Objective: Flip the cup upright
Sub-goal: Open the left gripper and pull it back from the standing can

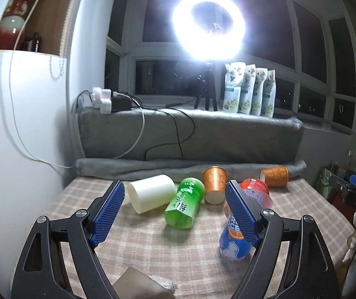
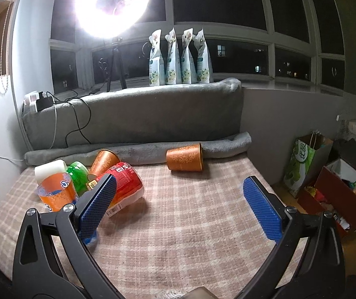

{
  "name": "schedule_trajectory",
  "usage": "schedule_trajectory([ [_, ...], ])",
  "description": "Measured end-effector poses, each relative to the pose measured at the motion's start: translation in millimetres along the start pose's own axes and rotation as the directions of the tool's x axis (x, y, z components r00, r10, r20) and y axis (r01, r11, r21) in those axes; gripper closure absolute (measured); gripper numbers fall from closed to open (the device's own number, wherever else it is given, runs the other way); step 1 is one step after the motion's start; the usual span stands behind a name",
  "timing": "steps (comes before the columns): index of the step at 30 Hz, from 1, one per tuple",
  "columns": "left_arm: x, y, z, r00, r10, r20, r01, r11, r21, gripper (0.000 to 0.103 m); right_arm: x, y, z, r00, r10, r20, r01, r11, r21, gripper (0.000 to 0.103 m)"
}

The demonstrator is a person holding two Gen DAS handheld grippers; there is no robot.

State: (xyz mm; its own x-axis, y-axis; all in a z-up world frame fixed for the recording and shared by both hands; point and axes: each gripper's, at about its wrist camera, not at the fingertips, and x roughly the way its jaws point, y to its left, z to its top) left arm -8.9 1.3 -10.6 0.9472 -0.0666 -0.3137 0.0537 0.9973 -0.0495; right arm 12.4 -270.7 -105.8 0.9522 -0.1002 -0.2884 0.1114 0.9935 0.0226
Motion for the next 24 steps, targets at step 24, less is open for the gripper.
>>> schedule_trajectory([
  [24, -4.8, -2.8, 0.9, 1.000, -0.021, 0.014, 0.021, 1.000, 0.006, 0.020, -0.9, 8.0, 3.0, 1.000, -0.009, 0.020, 0.010, 0.999, -0.031, 0.000],
])
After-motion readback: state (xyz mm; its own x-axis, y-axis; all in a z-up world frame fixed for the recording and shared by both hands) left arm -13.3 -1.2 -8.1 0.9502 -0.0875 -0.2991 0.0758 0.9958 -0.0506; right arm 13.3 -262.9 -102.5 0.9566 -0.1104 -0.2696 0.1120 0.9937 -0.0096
